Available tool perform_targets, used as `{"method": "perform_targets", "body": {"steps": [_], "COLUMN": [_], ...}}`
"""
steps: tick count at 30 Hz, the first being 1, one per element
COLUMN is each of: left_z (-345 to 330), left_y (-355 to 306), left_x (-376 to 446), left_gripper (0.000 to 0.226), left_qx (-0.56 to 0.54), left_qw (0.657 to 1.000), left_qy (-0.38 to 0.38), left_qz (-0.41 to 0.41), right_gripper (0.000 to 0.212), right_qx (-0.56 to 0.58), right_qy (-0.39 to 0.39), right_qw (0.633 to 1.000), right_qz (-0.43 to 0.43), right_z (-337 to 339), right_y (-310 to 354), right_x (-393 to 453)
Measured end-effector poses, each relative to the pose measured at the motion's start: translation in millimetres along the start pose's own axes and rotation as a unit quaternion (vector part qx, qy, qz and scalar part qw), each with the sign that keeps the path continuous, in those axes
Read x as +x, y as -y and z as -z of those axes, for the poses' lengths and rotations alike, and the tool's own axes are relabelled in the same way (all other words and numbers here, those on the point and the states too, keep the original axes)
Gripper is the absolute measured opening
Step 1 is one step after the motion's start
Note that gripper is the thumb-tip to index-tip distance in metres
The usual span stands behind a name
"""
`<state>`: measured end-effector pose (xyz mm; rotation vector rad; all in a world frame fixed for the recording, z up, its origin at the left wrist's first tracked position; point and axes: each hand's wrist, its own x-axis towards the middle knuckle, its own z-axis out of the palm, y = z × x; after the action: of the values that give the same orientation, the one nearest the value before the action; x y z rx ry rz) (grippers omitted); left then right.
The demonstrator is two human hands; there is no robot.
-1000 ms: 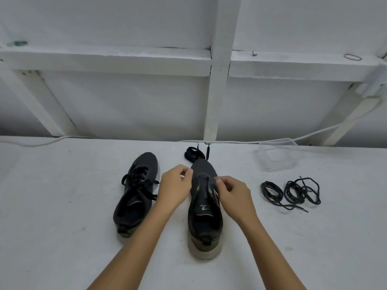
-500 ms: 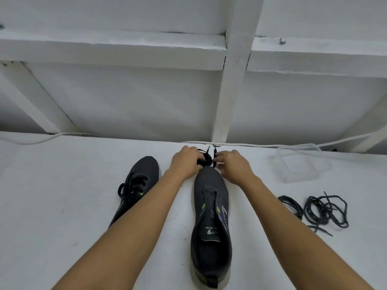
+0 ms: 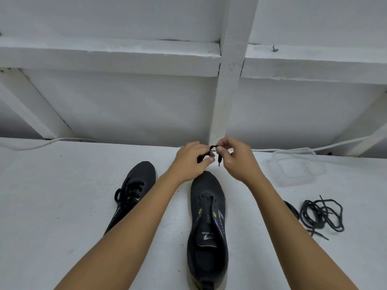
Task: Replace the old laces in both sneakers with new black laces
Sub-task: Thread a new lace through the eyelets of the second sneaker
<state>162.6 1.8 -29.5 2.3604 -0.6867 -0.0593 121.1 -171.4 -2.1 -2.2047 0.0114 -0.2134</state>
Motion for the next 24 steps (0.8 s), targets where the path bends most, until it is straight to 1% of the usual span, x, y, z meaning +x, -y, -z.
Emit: {"method": "perform_targets", "body": {"steps": [2, 3, 5, 7, 9, 11, 13, 15, 17, 19, 21, 23, 24], "left_z": [6.7, 13.4, 24.5, 33.5, 37.6, 38.7, 39.2, 41.4, 46.0, 51.6, 56.3, 59.7, 60.9], "left_y": [-7.6, -11.1, -9.3, -5.4, -8.8, -20.9, -32.3, -37.6, -39.3, -40.4, -40.6, -39.9, -40.5], "left_x": [-3.1, -7.3, -17.9, -28.9, -35.7, -39.7, -42.4, -45.2, -48.3, -51.4, -54.3, -57.5, -58.7], "left_gripper": [0.021, 0.023, 0.022, 0.022, 0.024, 0.026, 0.028, 0.029, 0.031, 0.032, 0.032, 0.032, 0.033], "left_qx": [-0.072, -0.098, -0.118, -0.115, -0.106, -0.106, -0.113, -0.123, -0.131, -0.127, -0.134, -0.145, -0.148], "left_qw": [0.997, 0.993, 0.99, 0.99, 0.991, 0.992, 0.992, 0.991, 0.99, 0.99, 0.989, 0.987, 0.986], "left_qy": [-0.008, -0.004, -0.01, -0.012, -0.006, 0.006, 0.019, 0.022, 0.025, 0.027, 0.025, 0.033, 0.041], "left_qz": [0.032, 0.061, 0.079, 0.086, 0.082, 0.07, 0.059, 0.051, 0.052, 0.05, 0.054, 0.066, 0.067], "right_gripper": [0.011, 0.013, 0.02, 0.024, 0.027, 0.034, 0.037, 0.028, 0.016, 0.014, 0.018, 0.015, 0.014], "right_qx": [0.022, 0.02, 0.007, 0.014, 0.051, 0.083, 0.124, 0.137, 0.108, 0.066, 0.035, 0.072, 0.096], "right_qy": [-0.045, -0.073, -0.104, -0.085, -0.049, -0.028, -0.023, -0.007, 0.042, 0.083, 0.063, 0.036, 0.044], "right_qw": [0.999, 0.997, 0.991, 0.99, 0.989, 0.99, 0.988, 0.988, 0.992, 0.993, 0.995, 0.994, 0.992], "right_qz": [-0.017, -0.035, -0.081, -0.114, -0.128, -0.114, -0.093, -0.071, -0.047, -0.048, -0.066, -0.075, -0.069], "right_z": [8.0, 13.5, 24.8, 28.2, 21.2, 10.5, 2.4, 0.8, 2.0, 2.8, 4.1, 7.5, 8.8], "right_y": [-0.8, -4.4, -12.8, -16.6, -8.3, 8.4, 22.6, 32.4, 34.2, 30.9, 24.3, 22.0, 25.5], "right_x": [-5.5, -8.3, -17.1, -29.1, -40.5, -48.5, -52.9, -56.4, -57.7, -57.1, -57.7, -61.2, -64.1]}}
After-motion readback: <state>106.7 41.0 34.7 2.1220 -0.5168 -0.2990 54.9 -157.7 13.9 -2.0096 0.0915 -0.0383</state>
